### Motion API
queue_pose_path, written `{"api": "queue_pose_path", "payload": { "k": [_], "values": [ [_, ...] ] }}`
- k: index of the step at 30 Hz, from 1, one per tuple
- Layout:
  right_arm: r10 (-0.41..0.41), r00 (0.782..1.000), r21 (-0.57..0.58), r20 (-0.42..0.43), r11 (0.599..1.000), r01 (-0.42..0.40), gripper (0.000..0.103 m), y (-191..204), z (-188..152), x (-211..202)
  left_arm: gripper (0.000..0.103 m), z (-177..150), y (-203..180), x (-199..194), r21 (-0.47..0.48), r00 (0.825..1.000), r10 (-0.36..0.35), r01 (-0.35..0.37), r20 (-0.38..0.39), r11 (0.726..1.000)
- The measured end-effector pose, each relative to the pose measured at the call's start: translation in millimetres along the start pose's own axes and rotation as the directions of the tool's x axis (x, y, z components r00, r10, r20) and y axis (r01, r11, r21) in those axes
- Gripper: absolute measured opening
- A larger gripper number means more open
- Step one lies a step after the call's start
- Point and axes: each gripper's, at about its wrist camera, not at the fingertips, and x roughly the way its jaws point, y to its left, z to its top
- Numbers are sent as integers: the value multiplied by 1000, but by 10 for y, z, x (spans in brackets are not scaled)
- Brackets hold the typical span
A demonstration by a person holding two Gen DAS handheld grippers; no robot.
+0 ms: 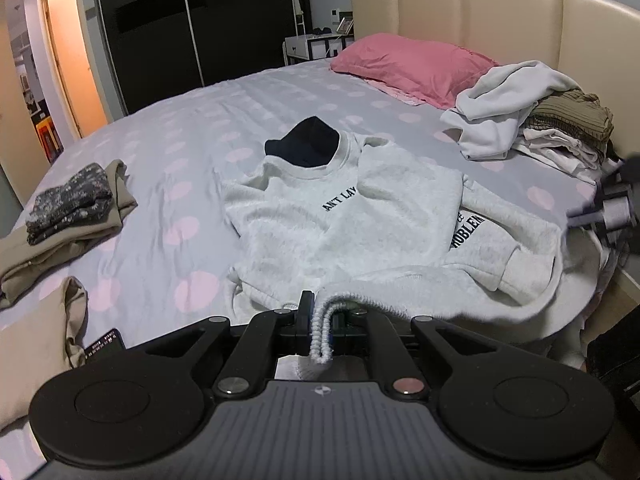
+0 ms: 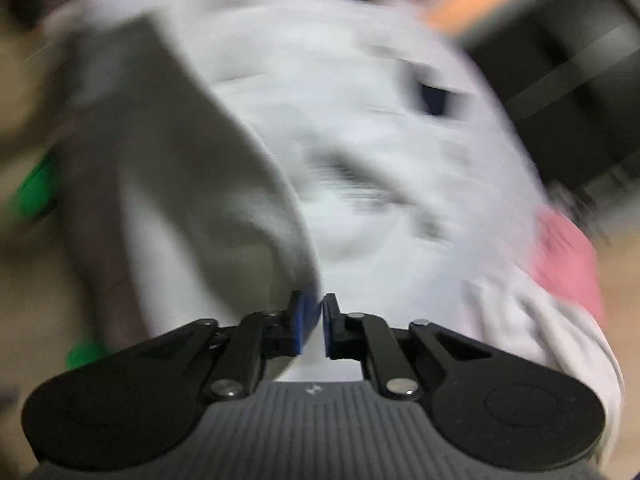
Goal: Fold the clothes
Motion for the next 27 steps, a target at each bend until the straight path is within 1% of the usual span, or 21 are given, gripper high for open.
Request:
{"api": "queue_pose_path", "payload": {
  "k": [1,2,3,4,5,6,7,8,9,10,11,13,15,17,18,19,21,22,23,24,27],
  "values": [
    [2,1000,46,-15,999,-2,7,-108,8,52,4,-6,10,6,-5,1000,-1,1,-3,1000],
    [28,999,74,-26,997,-26,7,-172,1,98,4,-14,21,11,-10,1000,-3,3,-7,1000],
    [77,997,83,-23,994,-75,7,-191,-15,122,4,-24,27,14,-14,1000,-3,3,-10,1000],
    [129,992,62,-7,990,-128,8,-152,-34,110,4,-39,30,20,-17,1000,-2,2,-14,1000],
    [180,984,31,11,983,-180,10,-98,-53,86,4,-56,38,29,-21,1000,-3,3,-20,1000],
    [193,981,-19,20,981,-193,15,0,-67,52,4,-70,45,39,-26,1000,-6,5,-25,1000],
    [194,981,-77,26,978,-192,24,113,-79,14,4,-82,52,52,-32,999,-9,8,-30,999],
    [196,979,-161,62,970,-184,30,265,-111,-74,4,-93,61,67,-37,999,-9,8,-36,999],
    [198,974,-241,113,956,-166,41,391,-158,-171,4,-101,68,80,-40,999,-9,8,-41,999],
    [200,966,-304,161,942,-145,46,494,-183,-270,4,-105,75,89,-42,999,-10,8,-44,999],
    [205,957,-360,207,925,-120,46,594,-201,-371,4,-103,82,93,-45,999,-10,8,-45,999],
    [292,918,-393,270,903,-172,45,692,-179,-575,4,-90,93,98,-50,999,-12,10,-46,999],
    [395,890,-424,229,863,-274,45,836,-142,-621,4,-73,101,101,-56,999,-14,12,-45,998],
    [493,853,-448,170,810,-378,44,990,-105,-643,4,-64,103,103,-61,999,-15,13,-43,998],
    [526,843,-463,115,779,-423,44,1091,-112,-592,4,-63,104,100,-64,999,-16,14,-41,998],
    [538,841,-470,54,757,-454,44,1206,-124,-503,4,-61,105,93,-67,999,-17,15,-39,998],
    [488,872,-464,-40,764,-449,44,1356,-161,-266,4,-62,107,76,-72,999,-18,16,-36,997],
    [434,899,-452,-54,792,-410,44,1360,-166,-177,4,-60,107,70,-73,999,-19,16,-35,997],
    [371,927,-437,-57,825,-357,44,1340,-166,-101,4,-60,107,67,-74,999,-19,17,-35,997],
    [333,942,-405,-48,855,-323,44,1271,-144,-69,4,-61,110,68,-75,999,-20,18,-35,997],
    [241,971,-287,5,930,-229,47,1013,-42,-108,4,-65,119,72,-78,999,-23,20,-36,997]
  ]
}}
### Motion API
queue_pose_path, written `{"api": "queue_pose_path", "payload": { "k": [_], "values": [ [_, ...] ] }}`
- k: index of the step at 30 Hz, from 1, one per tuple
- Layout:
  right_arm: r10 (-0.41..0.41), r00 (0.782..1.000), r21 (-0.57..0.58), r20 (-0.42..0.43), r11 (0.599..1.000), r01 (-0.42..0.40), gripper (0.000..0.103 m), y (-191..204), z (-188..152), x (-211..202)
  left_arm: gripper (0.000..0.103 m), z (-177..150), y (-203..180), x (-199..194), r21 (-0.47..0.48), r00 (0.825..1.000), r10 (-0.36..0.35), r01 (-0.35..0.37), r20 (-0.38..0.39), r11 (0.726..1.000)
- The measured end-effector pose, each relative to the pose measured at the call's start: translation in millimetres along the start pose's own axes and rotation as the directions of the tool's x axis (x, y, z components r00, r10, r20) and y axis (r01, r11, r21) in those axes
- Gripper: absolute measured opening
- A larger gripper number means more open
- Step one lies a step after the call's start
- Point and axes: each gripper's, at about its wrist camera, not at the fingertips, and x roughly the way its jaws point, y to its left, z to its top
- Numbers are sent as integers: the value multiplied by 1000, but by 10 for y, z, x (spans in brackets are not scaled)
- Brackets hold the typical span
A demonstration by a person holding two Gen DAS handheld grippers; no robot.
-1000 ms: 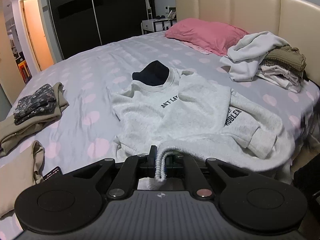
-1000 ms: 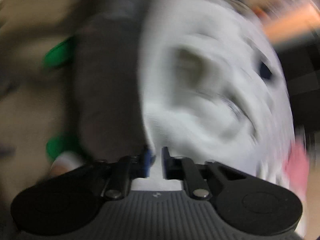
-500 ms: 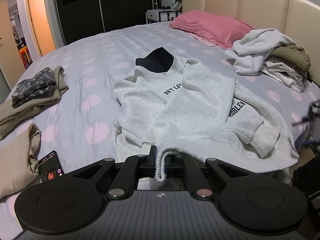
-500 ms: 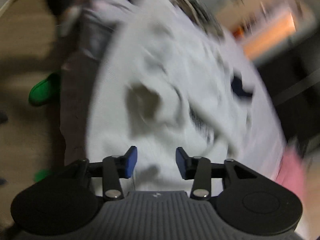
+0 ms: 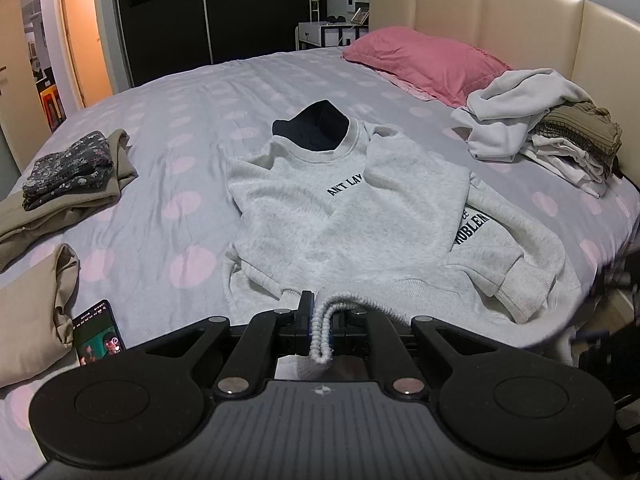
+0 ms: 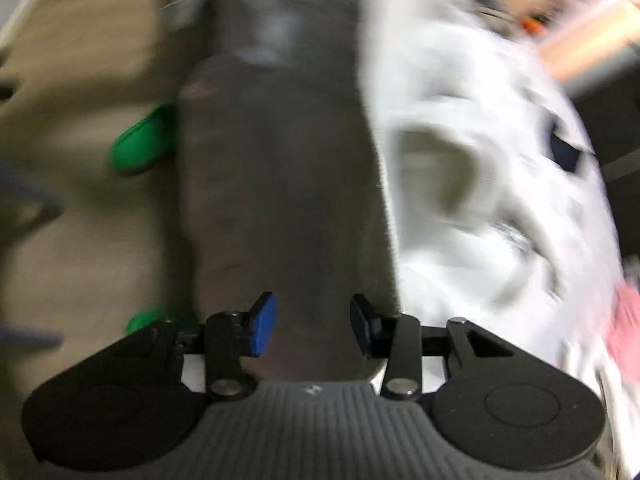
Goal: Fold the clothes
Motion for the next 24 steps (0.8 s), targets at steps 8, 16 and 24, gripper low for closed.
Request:
{"api": "queue_pose_path", "payload": {
  "k": [8,16,24],
  "values": [
    [-16,1000,-109,-16,994,14,52,188,-28,181,4,-27,-9,-15,-8,1000,-6,6,0,1000],
    [-265,964,-366,-12,898,243,53,502,-121,411,5,-47,-5,-74,-21,1000,-22,22,4,1000],
    [-297,953,-385,-66,888,250,4,462,-86,264,5,-142,24,-138,-34,999,-33,33,0,999]
  ]
}}
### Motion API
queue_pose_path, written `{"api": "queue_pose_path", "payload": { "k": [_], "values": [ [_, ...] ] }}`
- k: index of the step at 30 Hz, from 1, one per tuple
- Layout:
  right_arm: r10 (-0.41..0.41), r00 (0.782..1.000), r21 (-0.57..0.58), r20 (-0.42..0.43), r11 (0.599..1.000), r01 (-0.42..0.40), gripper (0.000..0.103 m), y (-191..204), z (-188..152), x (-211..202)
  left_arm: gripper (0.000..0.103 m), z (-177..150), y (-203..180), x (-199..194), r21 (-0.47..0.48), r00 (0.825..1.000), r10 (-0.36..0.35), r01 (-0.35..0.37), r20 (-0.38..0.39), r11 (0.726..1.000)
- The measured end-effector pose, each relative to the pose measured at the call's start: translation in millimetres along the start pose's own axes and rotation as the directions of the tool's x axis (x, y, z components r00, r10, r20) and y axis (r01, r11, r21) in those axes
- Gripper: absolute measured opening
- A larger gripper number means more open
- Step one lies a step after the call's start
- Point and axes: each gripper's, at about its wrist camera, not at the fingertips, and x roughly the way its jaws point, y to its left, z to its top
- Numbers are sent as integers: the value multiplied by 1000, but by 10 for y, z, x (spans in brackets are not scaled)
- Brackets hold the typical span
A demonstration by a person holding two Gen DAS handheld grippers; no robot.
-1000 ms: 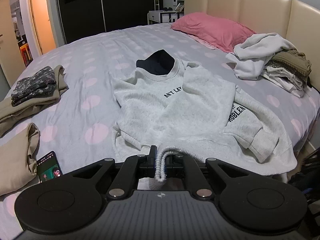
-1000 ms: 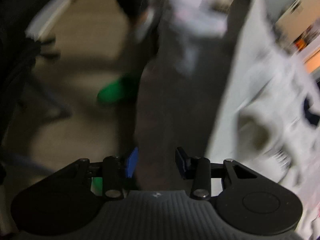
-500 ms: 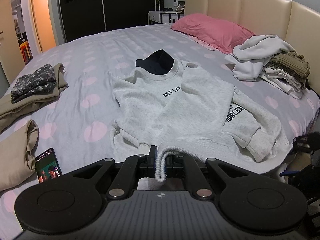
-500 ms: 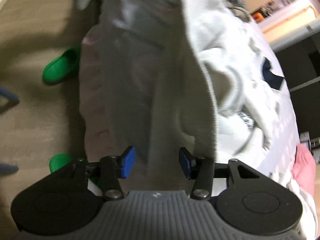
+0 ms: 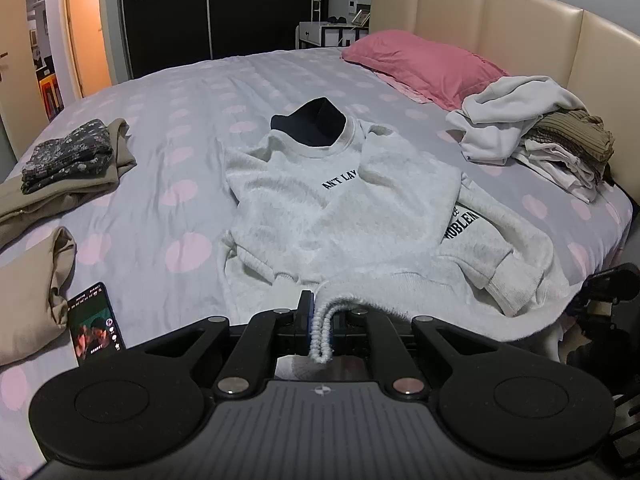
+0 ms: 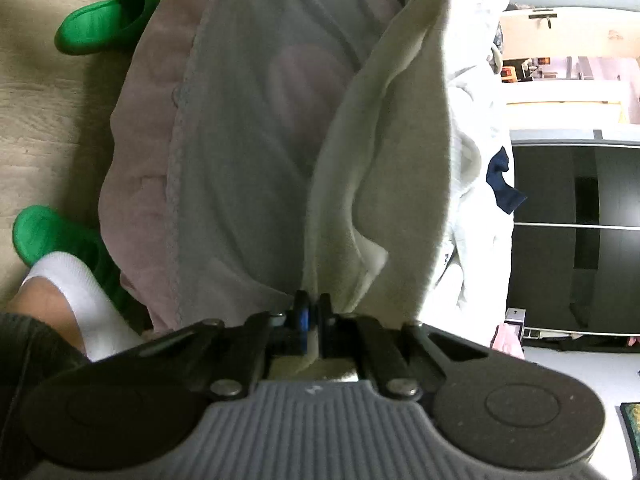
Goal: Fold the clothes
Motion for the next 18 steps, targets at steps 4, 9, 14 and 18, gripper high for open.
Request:
{"api": "queue_pose_path", "payload": {
  "k": [4,9,14,18],
  "values": [
    [46,999,64,-11,997,-45,3,-215,-80,-126,5,-76,-17,-59,8,1000,-8,8,-8,1000],
    [162,986,174,30,971,-165,2,-565,-172,-439,5,-307,-102,-121,71,999,-10,13,-40,997],
    [251,965,123,74,958,-259,2,-612,-234,-736,5,-498,-88,-136,80,998,-9,14,-69,997],
    [319,944,101,86,940,-327,1,-664,-342,-868,5,-576,-78,-209,89,997,-5,12,-78,996]
  ]
}}
